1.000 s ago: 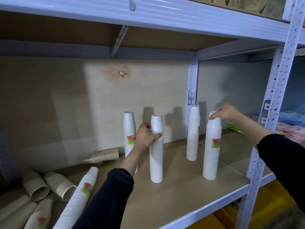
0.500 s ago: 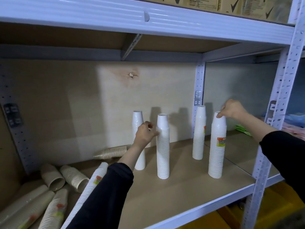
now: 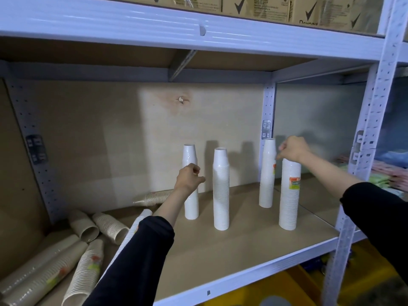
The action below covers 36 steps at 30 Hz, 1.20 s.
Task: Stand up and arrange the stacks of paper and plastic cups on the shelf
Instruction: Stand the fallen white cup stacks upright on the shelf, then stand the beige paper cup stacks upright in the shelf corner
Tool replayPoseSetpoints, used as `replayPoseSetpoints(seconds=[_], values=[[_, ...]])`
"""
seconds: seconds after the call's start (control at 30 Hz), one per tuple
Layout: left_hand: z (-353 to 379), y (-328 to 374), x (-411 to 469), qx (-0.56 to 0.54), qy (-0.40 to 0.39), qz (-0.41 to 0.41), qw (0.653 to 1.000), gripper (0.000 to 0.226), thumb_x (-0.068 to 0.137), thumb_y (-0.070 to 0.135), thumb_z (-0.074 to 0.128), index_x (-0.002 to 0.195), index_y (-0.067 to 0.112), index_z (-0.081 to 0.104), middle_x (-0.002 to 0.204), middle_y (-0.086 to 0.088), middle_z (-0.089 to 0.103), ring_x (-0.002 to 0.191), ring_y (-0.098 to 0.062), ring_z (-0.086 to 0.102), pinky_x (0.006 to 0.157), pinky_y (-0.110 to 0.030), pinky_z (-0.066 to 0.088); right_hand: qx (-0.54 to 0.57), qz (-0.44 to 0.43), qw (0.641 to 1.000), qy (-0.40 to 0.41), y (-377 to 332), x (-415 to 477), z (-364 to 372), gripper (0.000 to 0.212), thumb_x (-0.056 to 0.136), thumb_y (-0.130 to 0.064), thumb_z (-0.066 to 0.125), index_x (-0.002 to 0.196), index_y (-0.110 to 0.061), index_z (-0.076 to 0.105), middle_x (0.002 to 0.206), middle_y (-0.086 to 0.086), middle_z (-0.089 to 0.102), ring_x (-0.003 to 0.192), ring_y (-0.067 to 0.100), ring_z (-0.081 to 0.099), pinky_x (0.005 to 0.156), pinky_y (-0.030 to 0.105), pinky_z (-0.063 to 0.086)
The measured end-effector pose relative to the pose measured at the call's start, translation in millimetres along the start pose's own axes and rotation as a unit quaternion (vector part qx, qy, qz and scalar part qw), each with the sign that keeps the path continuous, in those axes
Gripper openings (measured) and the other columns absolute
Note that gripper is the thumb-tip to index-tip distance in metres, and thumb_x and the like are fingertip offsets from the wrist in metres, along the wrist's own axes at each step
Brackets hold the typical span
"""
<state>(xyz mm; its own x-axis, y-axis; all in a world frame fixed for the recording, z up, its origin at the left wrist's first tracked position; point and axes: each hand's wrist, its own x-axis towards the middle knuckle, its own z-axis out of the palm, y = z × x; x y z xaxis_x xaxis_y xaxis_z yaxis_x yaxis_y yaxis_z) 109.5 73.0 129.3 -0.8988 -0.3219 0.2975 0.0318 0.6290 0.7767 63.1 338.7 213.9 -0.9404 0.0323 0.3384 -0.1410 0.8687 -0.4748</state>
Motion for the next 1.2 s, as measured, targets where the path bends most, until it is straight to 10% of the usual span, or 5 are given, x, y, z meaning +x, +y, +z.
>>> replayPoseSetpoints(seconds=[0.6,1.0,1.2], values=[[-96,-107,-52,0.136,0.068,-0.152,0.977,0.029,0.081,0.014,0.065,0.108,0.005,0.064,0.115,-0.014,0.067,0.11,-0.029,0.061,0.091,-0.028,0.045,0.085,-0.192,0.953,-0.22,-140,-68,155,0.031,0.074,-0.009,0.071,0.103,0.001,0.068,0.095,0.008,0.063,0.098,0.019,0.059,0.068,0.021,0.041],[-80,-151,-33,0.278,-0.067,-0.244,0.927,0.057,0.086,0.037,0.059,0.131,0.004,0.046,0.136,-0.014,0.05,0.127,-0.027,0.047,0.102,-0.03,0.037,-0.005,-0.241,0.933,-0.268,-195,-35,278,0.018,0.076,-0.013,0.066,0.094,-0.009,0.066,0.095,0.011,0.064,0.083,0.016,0.052,0.049,0.017,0.03],[-62,-163,-22,0.346,-0.09,-0.255,0.899,0.05,0.094,0.032,0.049,0.134,0.002,0.044,0.14,-0.015,0.047,0.129,-0.025,0.047,0.104,-0.029,0.04,-0.052,-0.275,0.926,-0.254,-222,-9,336,0.038,0.086,-0.01,0.057,0.123,-0.003,0.052,0.128,0.014,0.053,0.121,0.027,0.051,0.094,0.032,0.044]])
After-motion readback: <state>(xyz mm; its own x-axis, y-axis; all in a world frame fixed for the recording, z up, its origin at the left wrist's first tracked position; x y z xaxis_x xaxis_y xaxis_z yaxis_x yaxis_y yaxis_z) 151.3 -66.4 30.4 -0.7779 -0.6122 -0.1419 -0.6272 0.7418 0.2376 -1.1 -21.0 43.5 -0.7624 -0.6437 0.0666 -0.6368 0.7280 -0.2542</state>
